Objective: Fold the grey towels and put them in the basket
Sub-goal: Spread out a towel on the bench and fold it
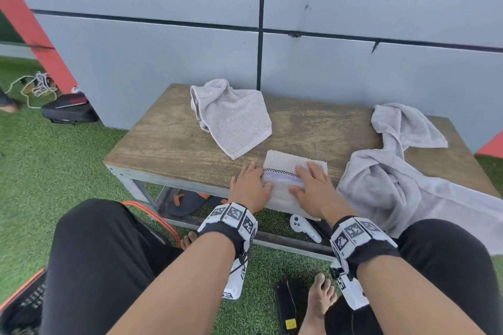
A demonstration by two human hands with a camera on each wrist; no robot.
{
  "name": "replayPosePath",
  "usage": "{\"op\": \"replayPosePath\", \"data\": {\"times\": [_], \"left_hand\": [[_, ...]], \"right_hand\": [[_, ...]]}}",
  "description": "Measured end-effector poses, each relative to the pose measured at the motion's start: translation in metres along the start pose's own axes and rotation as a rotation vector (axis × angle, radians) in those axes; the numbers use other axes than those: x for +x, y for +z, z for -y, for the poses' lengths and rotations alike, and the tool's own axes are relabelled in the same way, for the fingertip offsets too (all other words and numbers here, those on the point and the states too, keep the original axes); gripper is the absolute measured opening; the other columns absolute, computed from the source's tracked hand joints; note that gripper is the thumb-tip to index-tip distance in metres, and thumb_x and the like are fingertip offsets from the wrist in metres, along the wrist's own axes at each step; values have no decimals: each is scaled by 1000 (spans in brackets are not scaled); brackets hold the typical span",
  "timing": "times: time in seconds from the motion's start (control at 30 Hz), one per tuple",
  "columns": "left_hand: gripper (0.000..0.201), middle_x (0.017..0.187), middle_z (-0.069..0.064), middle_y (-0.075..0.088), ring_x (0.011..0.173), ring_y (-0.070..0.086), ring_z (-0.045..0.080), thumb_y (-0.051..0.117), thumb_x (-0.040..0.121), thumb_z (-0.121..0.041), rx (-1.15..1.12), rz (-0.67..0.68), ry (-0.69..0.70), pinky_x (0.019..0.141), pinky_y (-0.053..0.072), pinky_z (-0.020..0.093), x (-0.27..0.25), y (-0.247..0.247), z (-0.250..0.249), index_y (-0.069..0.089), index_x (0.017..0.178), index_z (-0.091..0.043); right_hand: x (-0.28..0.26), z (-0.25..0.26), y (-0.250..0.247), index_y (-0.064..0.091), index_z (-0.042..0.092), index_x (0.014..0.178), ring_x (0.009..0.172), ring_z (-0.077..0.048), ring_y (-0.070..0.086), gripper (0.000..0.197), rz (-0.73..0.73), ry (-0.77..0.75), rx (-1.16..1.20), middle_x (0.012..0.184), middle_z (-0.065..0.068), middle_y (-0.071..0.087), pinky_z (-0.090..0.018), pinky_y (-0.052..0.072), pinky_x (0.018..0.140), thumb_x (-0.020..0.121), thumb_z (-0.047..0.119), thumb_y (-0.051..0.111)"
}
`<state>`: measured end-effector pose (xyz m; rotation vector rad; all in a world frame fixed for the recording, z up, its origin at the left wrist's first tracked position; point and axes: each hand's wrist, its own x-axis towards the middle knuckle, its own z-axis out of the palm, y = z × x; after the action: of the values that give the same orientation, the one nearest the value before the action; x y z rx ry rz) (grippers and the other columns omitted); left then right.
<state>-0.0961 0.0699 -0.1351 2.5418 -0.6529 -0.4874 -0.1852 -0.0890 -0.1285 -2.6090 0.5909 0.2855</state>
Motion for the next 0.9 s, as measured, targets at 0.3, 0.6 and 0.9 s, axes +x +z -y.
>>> {"op": "replayPosePath", "data": {"times": [0.3,0.6,0.9], "left_hand": [[42,139,4,48,140,37,30,52,91,-25,-52,-59,-92,117,18,64,-2,-4,-22,48,132,-16],[41,146,2,40,139,35,25,62,87,-48,-123,-138,-193,119,14,63,3,6,-31,64,106,-12],[14,69,1,56,62,53,15,66,81,-18,-604,-148,-121,56,37,25,-24,-60,-2,54,76,-13]], "right_hand": [[1,11,-10,45,24,145,148,-25,19,59,-159,26,99,159,-1,25,-43,31,116,92,38,68],[-4,13,4,30,10,144,142,-47,25,89,-234,204,242,152,-30,22,-49,27,117,78,39,82],[14,69,-5,23,6,146,103,-22,56,92,-178,238,937,108,1,53,-38,49,85,79,34,79]]}}
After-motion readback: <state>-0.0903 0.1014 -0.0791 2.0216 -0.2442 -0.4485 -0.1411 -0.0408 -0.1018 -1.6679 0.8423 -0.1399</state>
